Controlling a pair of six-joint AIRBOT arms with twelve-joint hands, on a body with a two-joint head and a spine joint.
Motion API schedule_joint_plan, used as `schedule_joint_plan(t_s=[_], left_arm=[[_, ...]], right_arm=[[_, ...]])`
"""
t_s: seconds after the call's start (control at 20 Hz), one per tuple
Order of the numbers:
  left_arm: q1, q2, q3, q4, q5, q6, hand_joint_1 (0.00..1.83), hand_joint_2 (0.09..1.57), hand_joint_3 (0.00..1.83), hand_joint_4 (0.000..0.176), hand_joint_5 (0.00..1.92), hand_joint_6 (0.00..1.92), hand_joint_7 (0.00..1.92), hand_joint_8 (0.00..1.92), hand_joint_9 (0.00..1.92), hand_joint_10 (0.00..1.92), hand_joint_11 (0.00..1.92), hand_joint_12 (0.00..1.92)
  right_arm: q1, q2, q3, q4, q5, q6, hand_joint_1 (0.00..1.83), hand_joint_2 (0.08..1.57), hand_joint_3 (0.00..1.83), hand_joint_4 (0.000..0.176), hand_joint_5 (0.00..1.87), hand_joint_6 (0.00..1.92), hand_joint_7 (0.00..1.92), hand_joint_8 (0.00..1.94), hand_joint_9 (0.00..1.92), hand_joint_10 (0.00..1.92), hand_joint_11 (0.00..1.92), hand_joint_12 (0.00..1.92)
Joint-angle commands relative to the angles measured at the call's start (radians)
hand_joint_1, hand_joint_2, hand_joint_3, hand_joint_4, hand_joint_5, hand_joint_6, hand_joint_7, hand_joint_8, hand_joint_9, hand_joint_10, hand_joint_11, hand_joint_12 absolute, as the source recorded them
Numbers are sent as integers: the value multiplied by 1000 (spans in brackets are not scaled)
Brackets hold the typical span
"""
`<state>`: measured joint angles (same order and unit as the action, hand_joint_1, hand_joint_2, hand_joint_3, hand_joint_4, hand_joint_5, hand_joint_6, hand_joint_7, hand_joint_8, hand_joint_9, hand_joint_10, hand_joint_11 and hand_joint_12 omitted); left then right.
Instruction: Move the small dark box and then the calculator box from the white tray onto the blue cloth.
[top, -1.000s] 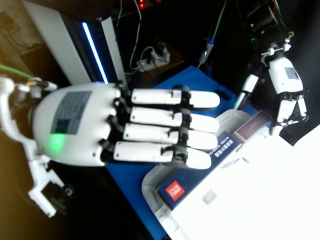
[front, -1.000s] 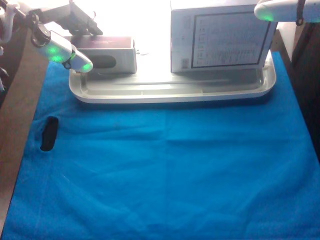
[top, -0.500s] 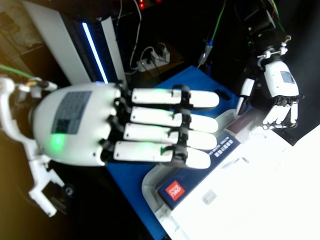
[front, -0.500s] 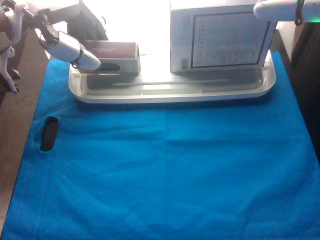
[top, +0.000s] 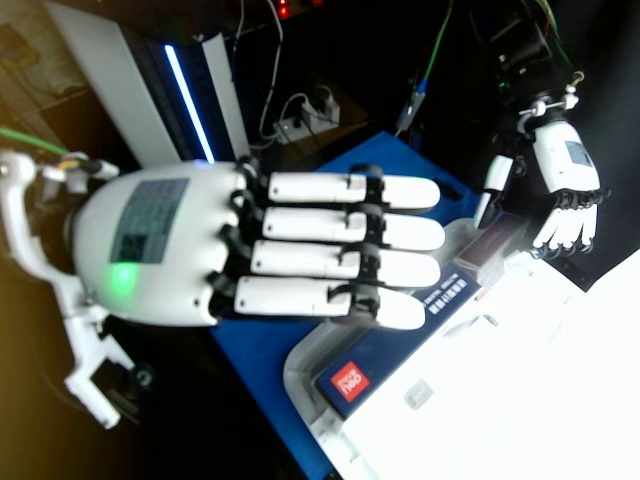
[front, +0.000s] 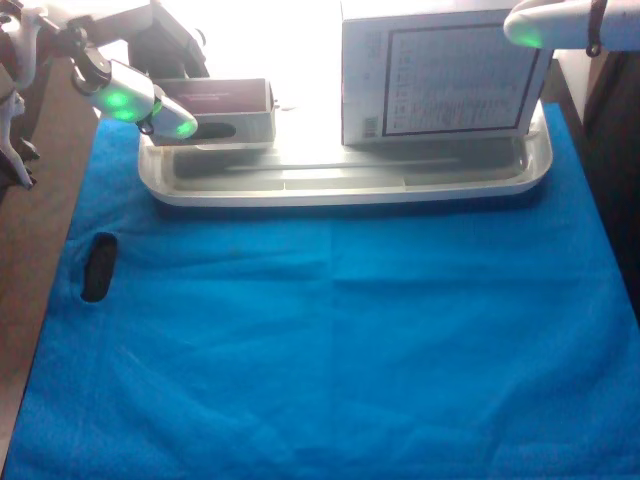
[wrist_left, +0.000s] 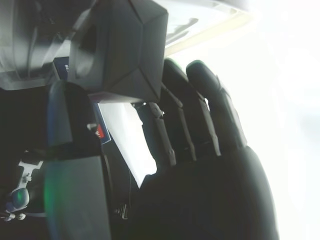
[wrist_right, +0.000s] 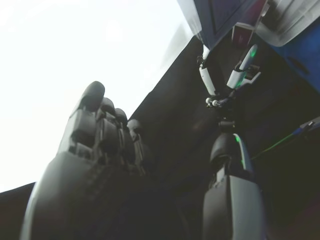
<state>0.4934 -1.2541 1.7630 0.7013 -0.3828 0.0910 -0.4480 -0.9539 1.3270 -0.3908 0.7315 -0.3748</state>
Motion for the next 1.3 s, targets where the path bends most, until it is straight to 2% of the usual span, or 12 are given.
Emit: schedule_joint_plan(t_s=[0.0, 0.15, 0.25, 0.3, 0.5, 0.65, 0.85, 0.95, 1.05, 1.1, 1.2, 1.25], left_arm=[[-8, 11, -2, -43, -88, -15, 1204, 1166, 0, 0, 975, 957, 774, 1354, 577, 1124, 280, 1603], [-19, 34, -30, -44, -110, -15, 1205, 1157, 1, 0, 971, 939, 816, 1310, 658, 959, 340, 1467], [-27, 55, -54, -45, -130, -15, 1235, 1165, 2, 0, 997, 742, 796, 1480, 589, 1354, 394, 1722], [-31, 69, -71, -49, -149, -15, 1182, 1101, 4, 0, 1027, 847, 713, 1287, 576, 1488, 419, 1823], [-34, 129, -141, -62, -219, -15, 1239, 1151, 1, 0, 1070, 688, 772, 1438, 594, 1182, 403, 1589], [-32, 182, -205, -59, -263, -15, 1253, 1135, 0, 0, 1087, 578, 845, 1415, 691, 1347, 573, 1638], [-6, 227, -270, -59, -326, -15, 1232, 1178, 1, 0, 972, 809, 770, 1501, 636, 1330, 552, 1628], [15, 247, -303, -51, -349, -15, 1133, 1105, 0, 0, 1005, 923, 725, 1371, 574, 1630, 473, 1909], [36, 276, -345, -27, -374, -15, 1234, 1112, 1, 0, 1046, 698, 915, 1286, 687, 1438, 507, 1821], [43, 288, -364, -12, -380, -15, 1242, 1116, 0, 0, 1030, 724, 946, 1242, 737, 1241, 534, 1668], [62, 311, -402, 23, -385, -15, 1241, 1134, 0, 0, 971, 813, 936, 1283, 805, 1280, 629, 1633], [75, 321, -418, 34, -389, -15, 1164, 1142, 0, 0, 928, 1019, 865, 1460, 867, 1642, 751, 1863]], right_arm=[[10, -3, 0, 42, 108, 3, 617, 1054, 0, 35, 29, 0, 90, 10, 80, 4, 0, 422], [7, -3, 0, 42, 108, 4, 629, 1077, 6, 36, 27, 0, 147, 9, 109, 6, 0, 427], [7, -5, 0, 42, 108, 5, 645, 1093, 8, 31, 16, 1, 166, 8, 112, 4, 0, 368], [5, -6, 1, 43, 108, 5, 660, 1092, 4, 39, 19, 2, 195, 9, 134, 8, 0, 316], [2, -10, 2, 43, 108, 6, 618, 1074, 0, 25, 31, 0, 228, 0, 153, 1, 0, 372], [-3, -10, 2, 43, 108, 6, 619, 1078, 1, 24, 26, 2, 122, 0, 127, 0, 0, 394], [-6, -10, 3, 44, 108, 7, 605, 1069, 0, 42, 39, 5, 61, 0, 84, 1, 0, 398], [-7, -10, 4, 44, 108, 8, 605, 1057, 0, 27, 38, 0, 181, 11, 124, 8, 0, 422], [-7, -10, 4, 44, 108, 12, 591, 1047, 0, 31, 39, 1, 189, 3, 148, 7, 0, 367], [-8, -10, 4, 44, 108, 15, 597, 1051, 0, 32, 62, 5, 172, 2, 150, 5, 0, 386], [-10, -10, 5, 44, 108, 19, 570, 1064, 3, 27, 66, 1, 200, 20, 150, 3, 0, 447], [-11, -10, 6, 44, 108, 20, 564, 1077, 6, 27, 57, 0, 232, 16, 151, 2, 0, 421]])
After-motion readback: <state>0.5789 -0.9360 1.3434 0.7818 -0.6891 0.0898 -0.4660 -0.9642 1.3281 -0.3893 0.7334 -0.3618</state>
